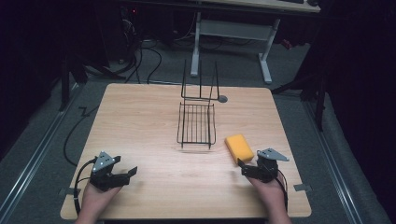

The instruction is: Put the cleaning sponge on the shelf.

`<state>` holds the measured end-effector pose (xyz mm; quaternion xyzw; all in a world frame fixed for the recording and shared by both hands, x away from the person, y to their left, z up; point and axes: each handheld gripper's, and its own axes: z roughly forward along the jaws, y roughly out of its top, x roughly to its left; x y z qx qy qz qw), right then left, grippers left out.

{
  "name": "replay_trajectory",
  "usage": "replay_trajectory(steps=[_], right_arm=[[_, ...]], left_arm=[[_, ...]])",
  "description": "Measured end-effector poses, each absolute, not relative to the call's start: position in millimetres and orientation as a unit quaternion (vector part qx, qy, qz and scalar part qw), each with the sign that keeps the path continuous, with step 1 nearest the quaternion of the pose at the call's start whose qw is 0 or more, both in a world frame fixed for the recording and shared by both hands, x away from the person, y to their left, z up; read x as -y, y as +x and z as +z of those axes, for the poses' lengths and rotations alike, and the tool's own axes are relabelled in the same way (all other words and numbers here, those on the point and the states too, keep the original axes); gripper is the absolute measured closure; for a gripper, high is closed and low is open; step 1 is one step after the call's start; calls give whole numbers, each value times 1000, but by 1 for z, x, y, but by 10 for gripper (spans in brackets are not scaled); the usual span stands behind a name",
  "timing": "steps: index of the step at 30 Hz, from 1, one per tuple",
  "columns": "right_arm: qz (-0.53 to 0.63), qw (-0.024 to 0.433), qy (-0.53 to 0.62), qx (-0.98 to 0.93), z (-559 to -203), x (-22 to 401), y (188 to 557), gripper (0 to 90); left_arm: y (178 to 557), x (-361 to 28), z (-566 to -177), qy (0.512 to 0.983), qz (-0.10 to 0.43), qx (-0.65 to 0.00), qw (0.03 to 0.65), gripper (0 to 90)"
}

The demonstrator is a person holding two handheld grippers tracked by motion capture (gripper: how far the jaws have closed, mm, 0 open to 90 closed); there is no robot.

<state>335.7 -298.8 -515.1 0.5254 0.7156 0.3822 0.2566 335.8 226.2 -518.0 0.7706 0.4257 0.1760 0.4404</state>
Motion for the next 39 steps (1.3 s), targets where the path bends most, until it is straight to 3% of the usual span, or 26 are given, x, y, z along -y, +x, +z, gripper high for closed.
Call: replay_trajectory(steps=[2,11,39], right_arm=[[369,249,533,-719,-519,299,342,34],[353,232,543,-726,-526,298,351,44],[312,226,534,-753,-527,283,363,244]], left_arm=[[334,-228,-518,770,177,-426,441,179],[327,-232,-517,771,185,-424,438,179],[317,-245,-517,761,194,-439,436,179]])
